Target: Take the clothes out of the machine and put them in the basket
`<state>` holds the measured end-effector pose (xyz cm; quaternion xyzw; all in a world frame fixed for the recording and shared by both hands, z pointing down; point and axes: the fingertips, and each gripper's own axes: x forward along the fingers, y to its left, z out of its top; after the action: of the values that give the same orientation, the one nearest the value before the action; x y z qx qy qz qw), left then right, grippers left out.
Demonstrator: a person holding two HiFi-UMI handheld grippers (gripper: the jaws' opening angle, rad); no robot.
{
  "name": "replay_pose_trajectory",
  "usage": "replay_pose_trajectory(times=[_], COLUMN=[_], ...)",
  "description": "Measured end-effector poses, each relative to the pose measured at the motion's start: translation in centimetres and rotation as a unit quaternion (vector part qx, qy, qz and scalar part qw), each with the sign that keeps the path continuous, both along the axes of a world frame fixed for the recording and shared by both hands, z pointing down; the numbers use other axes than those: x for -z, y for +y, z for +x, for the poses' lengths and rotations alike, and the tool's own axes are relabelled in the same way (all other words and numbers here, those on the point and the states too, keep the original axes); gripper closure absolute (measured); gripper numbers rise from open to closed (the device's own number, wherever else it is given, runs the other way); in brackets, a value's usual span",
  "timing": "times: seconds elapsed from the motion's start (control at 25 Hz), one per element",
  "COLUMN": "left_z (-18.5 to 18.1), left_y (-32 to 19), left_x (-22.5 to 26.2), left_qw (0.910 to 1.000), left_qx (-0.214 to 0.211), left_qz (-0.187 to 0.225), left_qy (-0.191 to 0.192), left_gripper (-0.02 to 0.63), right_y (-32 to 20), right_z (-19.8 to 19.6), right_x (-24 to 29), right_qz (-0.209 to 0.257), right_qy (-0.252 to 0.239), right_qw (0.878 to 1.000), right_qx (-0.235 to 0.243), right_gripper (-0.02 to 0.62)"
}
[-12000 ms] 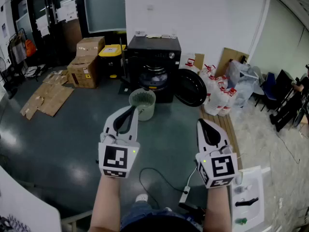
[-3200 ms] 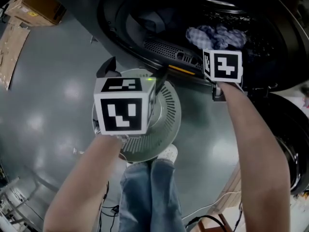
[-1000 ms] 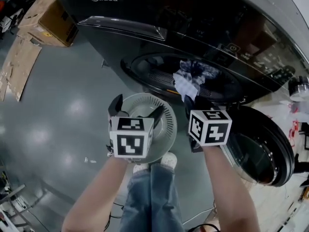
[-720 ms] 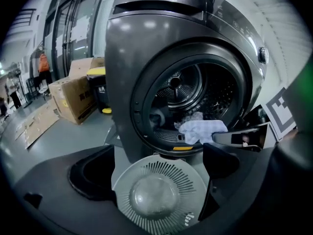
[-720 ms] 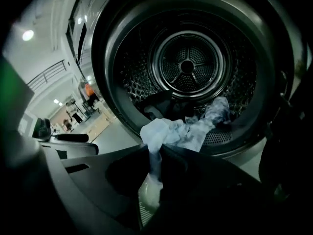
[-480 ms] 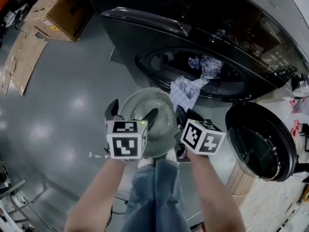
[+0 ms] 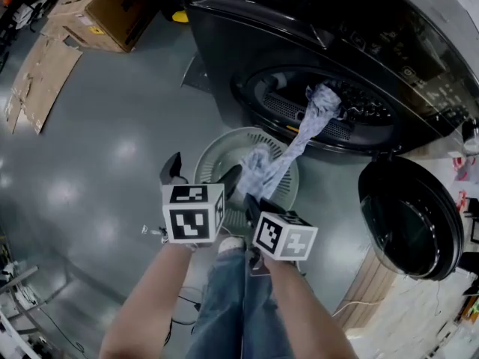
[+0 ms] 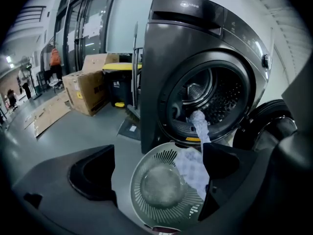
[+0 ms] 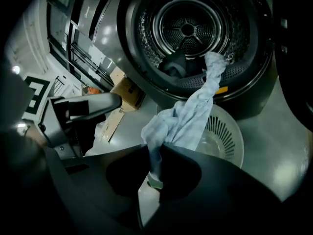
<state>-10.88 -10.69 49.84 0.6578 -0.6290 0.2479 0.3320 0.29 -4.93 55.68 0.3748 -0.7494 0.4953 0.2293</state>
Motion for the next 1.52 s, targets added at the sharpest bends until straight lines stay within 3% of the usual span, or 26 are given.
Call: replay_pose_trajectory(times=[0.32, 0.6, 0.64, 0.72, 0.76, 0.88, 1.16, 1.36, 1.52], left_z=[-0.9, -0.8, -0.9, -1.0, -1.1, -1.1, -1.1, -0.6, 0.0], left_y=[1.4, 1.0, 0.9, 0.8, 0.8, 0.6, -0.3, -1.7, -3.1], left_x=[-0.9, -1.5, -1.6, -2.0, -2.2, -2.7, -4.4, -5.2, -5.8], left_qw=[0.9999, 0.9998, 0.9998, 0.9998, 0.9997, 0.9996, 0.9990, 0.9986, 0.9986], left_qx=[0.012, 0.009, 0.009, 0.010, 0.011, 0.015, 0.024, 0.030, 0.031], left_qz=[-0.010, -0.013, -0.014, -0.017, -0.018, -0.023, -0.036, -0.041, -0.040], left_qy=[0.007, 0.007, 0.007, 0.007, 0.007, 0.007, 0.008, 0.012, 0.013], left_gripper=[0.040, 0.040, 0.040, 0.040, 0.040, 0.040, 0.040, 0.040, 0.040], right_y=[4.5, 3.0, 2.8, 2.1, 1.8, 0.7, -3.8, -9.9, -15.0], right_z=[-1.9, -1.1, -1.2, -1.2, -0.9, 0.3, 1.8, 4.4, 7.2], right_x=[-1.5, -3.5, -3.8, -4.2, -4.4, -4.9, -5.2, -5.1, -4.7], right_qz=[-0.069, -0.087, -0.089, -0.090, -0.089, -0.077, -0.051, -0.012, 0.045], right_qy=[-0.025, 0.023, 0.019, 0.008, 0.010, 0.029, 0.019, 0.052, 0.106], right_qw=[0.997, 0.996, 0.996, 0.996, 0.996, 0.996, 0.999, 0.999, 0.993], right_qx=[0.016, 0.018, 0.012, -0.008, -0.015, -0.020, -0.002, 0.005, -0.011], right_gripper=[0.563, 0.534, 0.447, 0.181, 0.143, 0.138, 0.140, 0.140, 0.143])
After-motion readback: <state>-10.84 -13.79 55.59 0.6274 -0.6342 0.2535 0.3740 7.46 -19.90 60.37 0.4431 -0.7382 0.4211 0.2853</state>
